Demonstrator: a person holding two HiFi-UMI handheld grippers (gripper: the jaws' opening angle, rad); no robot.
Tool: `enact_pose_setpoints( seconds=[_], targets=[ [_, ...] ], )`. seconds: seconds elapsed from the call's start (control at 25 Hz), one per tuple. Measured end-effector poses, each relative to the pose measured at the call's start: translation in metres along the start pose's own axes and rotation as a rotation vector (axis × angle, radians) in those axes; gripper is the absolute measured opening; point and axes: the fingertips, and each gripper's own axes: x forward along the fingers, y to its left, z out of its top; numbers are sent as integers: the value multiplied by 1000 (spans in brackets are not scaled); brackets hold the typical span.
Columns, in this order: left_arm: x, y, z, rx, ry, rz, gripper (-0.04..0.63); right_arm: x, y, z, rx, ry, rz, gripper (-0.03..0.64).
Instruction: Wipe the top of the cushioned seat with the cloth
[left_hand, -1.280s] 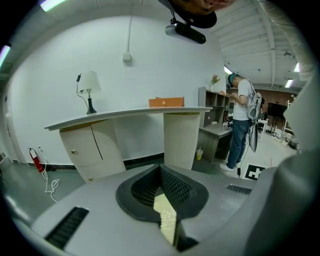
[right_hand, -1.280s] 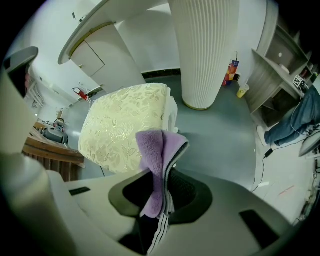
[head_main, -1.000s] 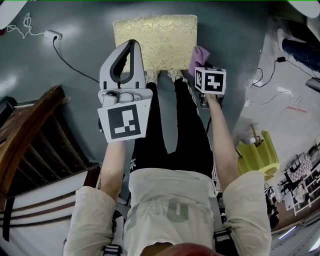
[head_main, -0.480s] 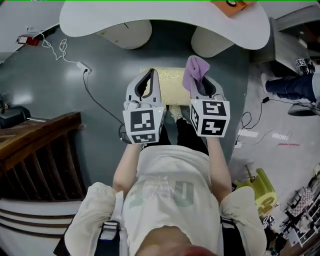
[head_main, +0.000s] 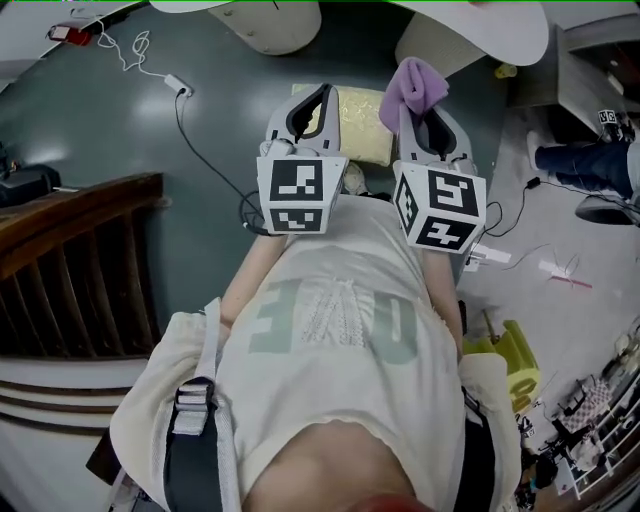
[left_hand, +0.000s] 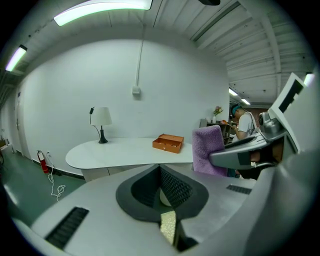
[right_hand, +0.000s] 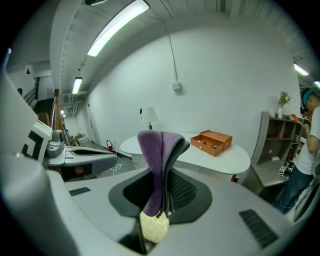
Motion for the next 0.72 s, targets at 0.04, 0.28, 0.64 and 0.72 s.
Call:
enact_pose_setpoints(
  seconds=[0.04, 0.28, 0.64, 0.72],
  targets=[
    [-1, -1, -1, 6, 0, -2, 6, -1, 1, 0, -6, -2, 3, 87],
    [0, -2, 4, 26, -10, 8, 6, -2, 0, 3, -25, -11, 18, 87],
    [-5, -4, 0, 15, -5, 47, 6, -6, 0, -1, -21, -16, 60, 87],
    [-5, -5, 1, 20, -10, 56, 6, -7, -1, -2, -12, -24, 71, 87]
  ],
)
